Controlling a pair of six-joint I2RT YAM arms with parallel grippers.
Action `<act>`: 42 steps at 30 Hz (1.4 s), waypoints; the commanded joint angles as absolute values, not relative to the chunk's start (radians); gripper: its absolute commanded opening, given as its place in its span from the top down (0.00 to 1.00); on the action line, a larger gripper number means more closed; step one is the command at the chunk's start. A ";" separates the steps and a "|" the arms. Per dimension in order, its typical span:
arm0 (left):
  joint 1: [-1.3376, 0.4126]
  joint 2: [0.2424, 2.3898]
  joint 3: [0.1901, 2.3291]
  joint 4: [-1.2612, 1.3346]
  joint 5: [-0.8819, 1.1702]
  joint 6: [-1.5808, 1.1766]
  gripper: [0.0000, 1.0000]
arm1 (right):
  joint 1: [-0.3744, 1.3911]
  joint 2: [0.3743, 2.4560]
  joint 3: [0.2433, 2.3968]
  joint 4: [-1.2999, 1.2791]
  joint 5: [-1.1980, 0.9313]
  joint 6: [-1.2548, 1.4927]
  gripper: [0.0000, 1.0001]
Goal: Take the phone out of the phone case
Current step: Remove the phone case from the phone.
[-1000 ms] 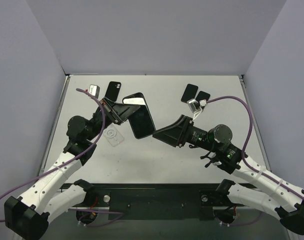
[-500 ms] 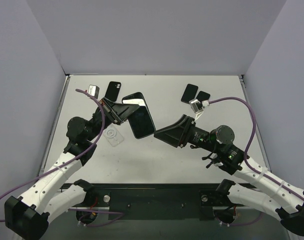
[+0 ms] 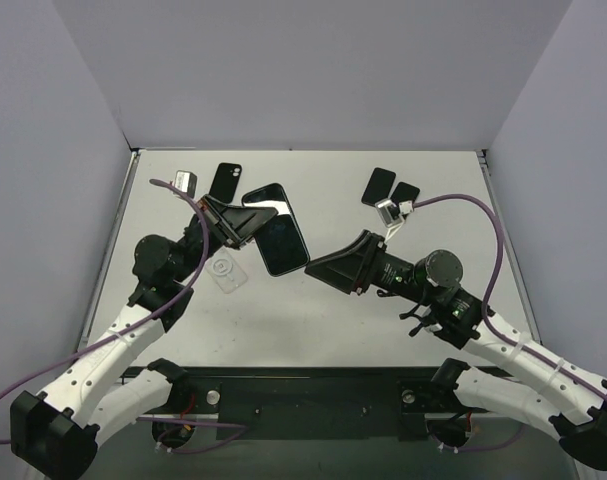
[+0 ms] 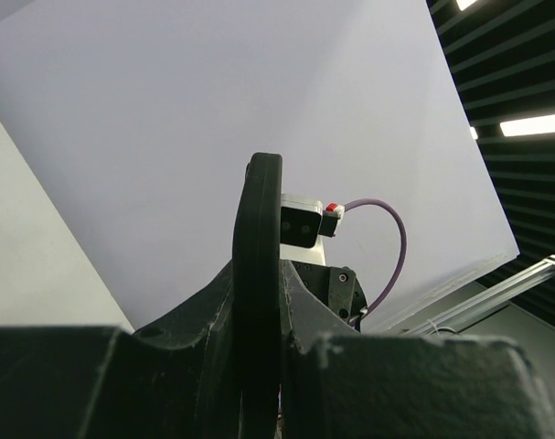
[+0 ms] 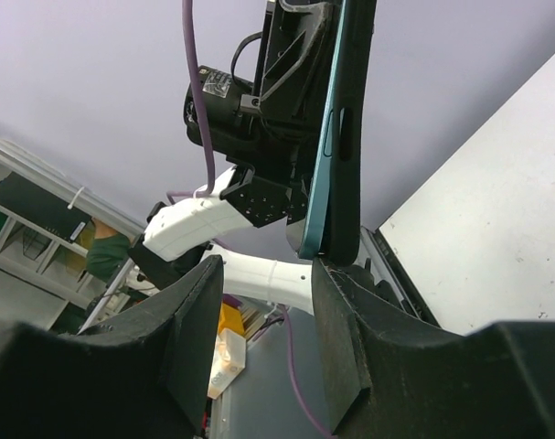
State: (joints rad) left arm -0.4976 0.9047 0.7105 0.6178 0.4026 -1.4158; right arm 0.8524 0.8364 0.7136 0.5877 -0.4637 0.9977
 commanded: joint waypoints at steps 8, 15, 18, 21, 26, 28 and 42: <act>-0.538 0.930 0.756 0.776 0.457 -1.460 1.00 | 0.857 0.926 0.787 0.555 -0.356 0.963 0.60; -0.626 1.002 0.819 0.677 0.515 -1.355 1.00 | 0.854 1.063 0.822 0.751 -0.448 1.092 0.75; -0.621 0.980 0.828 0.592 0.525 -1.296 0.87 | 0.821 1.075 0.764 0.949 -0.485 1.214 1.00; -0.614 0.943 0.795 0.571 0.508 -1.250 0.54 | 0.781 1.060 0.720 1.067 -0.517 1.321 1.00; -0.582 0.868 0.709 0.643 0.511 -1.229 0.33 | 0.761 1.016 0.718 1.108 -0.583 1.371 1.00; -0.559 0.845 0.698 0.626 0.526 -1.213 0.28 | 0.758 0.982 0.719 1.074 -0.589 1.359 1.00; -0.548 0.824 0.678 0.613 0.561 -1.196 0.33 | 0.755 0.931 0.733 1.037 -0.592 1.351 1.00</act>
State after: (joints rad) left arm -0.5461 0.8101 0.6769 0.5564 0.5171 -1.1950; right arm 0.7589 0.9432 0.6949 0.8856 -0.5846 1.3365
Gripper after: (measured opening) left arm 0.658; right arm 0.056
